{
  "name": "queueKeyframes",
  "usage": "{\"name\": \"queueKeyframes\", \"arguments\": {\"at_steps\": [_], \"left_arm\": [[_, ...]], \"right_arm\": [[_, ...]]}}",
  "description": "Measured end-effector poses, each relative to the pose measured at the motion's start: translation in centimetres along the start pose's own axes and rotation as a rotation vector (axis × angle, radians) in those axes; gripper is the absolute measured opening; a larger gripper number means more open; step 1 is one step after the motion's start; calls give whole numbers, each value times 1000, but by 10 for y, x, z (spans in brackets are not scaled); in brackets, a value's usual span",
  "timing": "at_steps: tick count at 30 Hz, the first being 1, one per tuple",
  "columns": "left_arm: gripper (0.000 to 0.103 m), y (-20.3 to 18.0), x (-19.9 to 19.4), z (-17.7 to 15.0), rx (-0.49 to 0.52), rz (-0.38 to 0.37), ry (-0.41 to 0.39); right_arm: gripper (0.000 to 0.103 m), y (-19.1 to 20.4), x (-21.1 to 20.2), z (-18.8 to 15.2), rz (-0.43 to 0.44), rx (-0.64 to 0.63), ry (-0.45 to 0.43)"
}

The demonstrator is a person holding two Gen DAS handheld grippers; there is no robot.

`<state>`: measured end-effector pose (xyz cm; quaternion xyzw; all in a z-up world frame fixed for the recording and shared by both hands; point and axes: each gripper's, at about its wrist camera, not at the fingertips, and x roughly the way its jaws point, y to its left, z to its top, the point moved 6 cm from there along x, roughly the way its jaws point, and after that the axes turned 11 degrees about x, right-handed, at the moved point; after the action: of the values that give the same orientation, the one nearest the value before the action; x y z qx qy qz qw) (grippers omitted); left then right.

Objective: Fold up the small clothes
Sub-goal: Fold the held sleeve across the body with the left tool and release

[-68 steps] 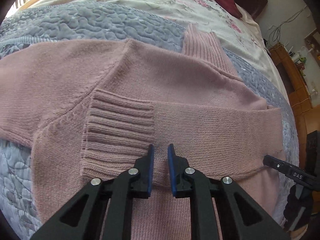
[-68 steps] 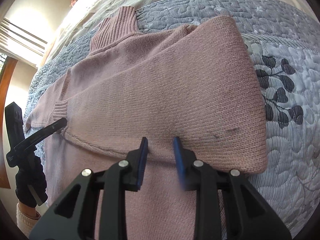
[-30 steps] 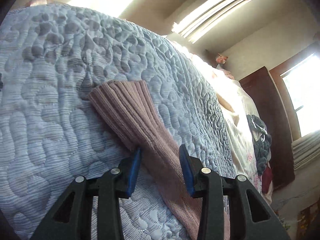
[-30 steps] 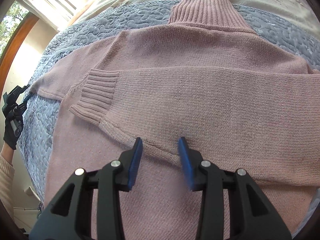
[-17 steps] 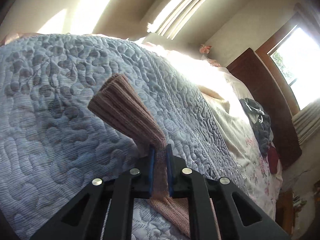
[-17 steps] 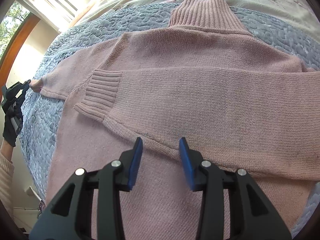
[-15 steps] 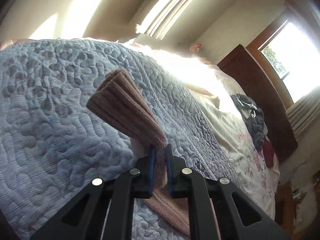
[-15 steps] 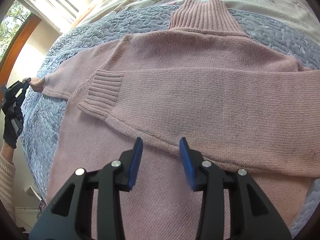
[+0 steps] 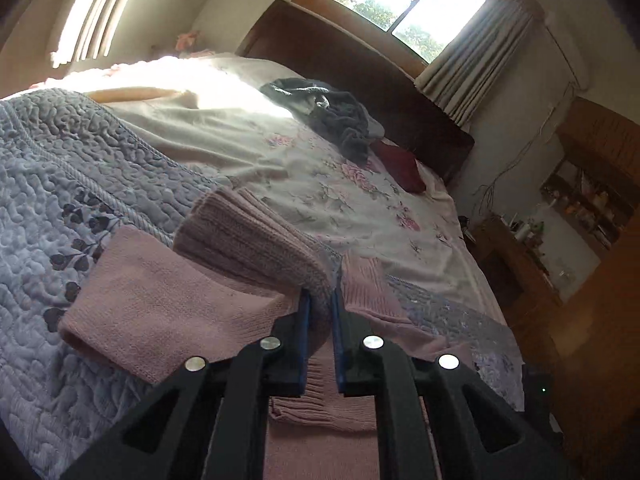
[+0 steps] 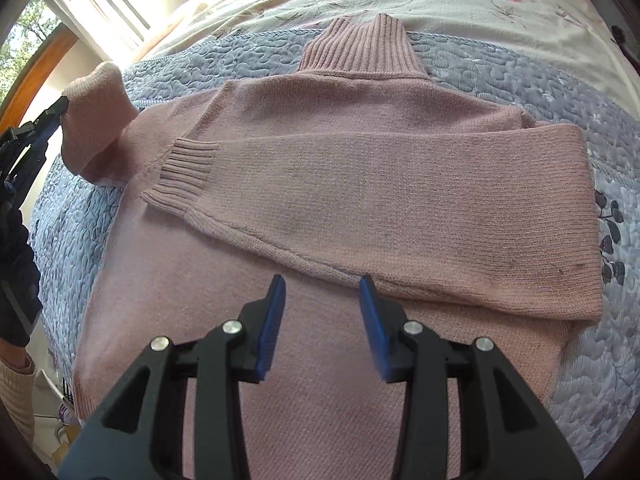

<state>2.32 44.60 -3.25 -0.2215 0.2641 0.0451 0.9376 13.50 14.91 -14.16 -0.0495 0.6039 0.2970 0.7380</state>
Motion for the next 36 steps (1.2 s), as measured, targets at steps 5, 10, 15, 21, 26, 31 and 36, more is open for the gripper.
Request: {"name": "queueKeyframes", "arguments": {"at_steps": [5, 10, 15, 21, 26, 31, 36], "left_arm": [[10, -21, 47, -32, -15, -20, 89], [9, 5, 78, -75, -88, 1, 221], [12, 10, 74, -90, -114, -54, 294], [15, 24, 21, -49, -27, 25, 221], [17, 76, 25, -35, 13, 211, 302], [17, 115, 48, -67, -44, 213, 434], [15, 129, 45, -77, -144, 168, 393]], "right_arm": [[39, -16, 7, 1, -24, 28, 3], [39, -29, 20, 0, -22, 73, 40], [38, -33, 25, 0, -20, 101, 57], [39, -12, 16, 9, 29, 105, 62], [39, 36, 18, 37, 160, 123, 97], [43, 84, 42, 69, 241, 123, 147], [43, 116, 66, 90, 240, 123, 171]]}}
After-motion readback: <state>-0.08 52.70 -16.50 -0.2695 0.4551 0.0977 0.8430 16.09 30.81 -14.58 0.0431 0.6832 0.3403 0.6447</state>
